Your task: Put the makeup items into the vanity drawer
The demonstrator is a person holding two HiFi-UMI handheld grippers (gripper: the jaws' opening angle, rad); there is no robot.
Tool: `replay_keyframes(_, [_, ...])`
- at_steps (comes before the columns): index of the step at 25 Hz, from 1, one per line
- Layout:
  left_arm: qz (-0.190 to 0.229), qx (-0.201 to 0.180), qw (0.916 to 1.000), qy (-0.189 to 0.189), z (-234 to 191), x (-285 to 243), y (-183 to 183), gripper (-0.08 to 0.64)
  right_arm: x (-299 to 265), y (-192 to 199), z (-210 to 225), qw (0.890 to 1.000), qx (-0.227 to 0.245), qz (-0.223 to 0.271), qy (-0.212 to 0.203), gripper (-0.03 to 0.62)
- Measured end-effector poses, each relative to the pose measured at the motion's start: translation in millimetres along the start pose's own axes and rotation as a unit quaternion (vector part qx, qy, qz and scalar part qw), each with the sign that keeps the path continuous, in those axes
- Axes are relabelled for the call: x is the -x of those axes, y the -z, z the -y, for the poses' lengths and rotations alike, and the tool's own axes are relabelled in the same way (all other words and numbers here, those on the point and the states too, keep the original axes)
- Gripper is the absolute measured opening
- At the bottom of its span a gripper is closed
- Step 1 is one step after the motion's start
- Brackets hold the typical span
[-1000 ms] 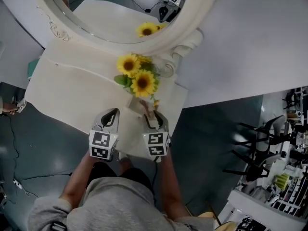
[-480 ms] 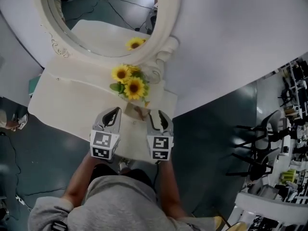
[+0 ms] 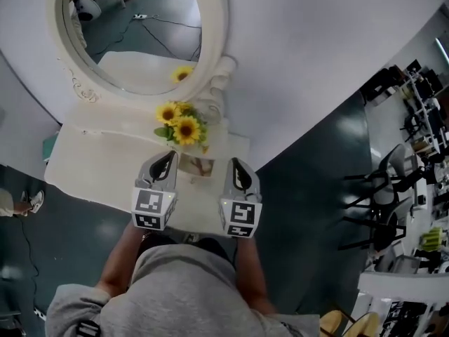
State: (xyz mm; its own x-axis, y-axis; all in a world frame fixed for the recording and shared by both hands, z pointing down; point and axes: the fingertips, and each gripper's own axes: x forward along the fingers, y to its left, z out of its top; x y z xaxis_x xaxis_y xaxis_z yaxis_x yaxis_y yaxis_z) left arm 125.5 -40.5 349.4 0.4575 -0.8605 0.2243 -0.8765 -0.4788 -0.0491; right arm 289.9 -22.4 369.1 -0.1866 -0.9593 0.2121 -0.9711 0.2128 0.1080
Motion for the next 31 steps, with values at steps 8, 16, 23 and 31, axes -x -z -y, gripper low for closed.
replay_keyframes(8, [0.004,-0.008,0.9998,0.019,11.4,-2.4,-1.3,0.011,9.4,-15.3,1.1,1.000,0.008,0.023,0.006,0.006])
replay_keyframes(16, [-0.002,-0.009,0.9998,0.020,5.9,-4.9,-0.8,0.011,5.5,-15.3,-0.9,1.000,0.003,0.023,0.009,0.006])
replay_keyframes(23, [0.002,-0.012,0.9997,0.022,8.7,-5.9,-1.0,0.011,7.0,-14.2,1.9,1.000,0.001,0.023,0.010,0.005])
replay_keyframes(31, [-0.003,-0.014,0.9997,0.022,9.9,-5.2,-1.7,0.011,9.1,-7.6,6.8,1.000,-0.003,0.017,0.017,0.005])
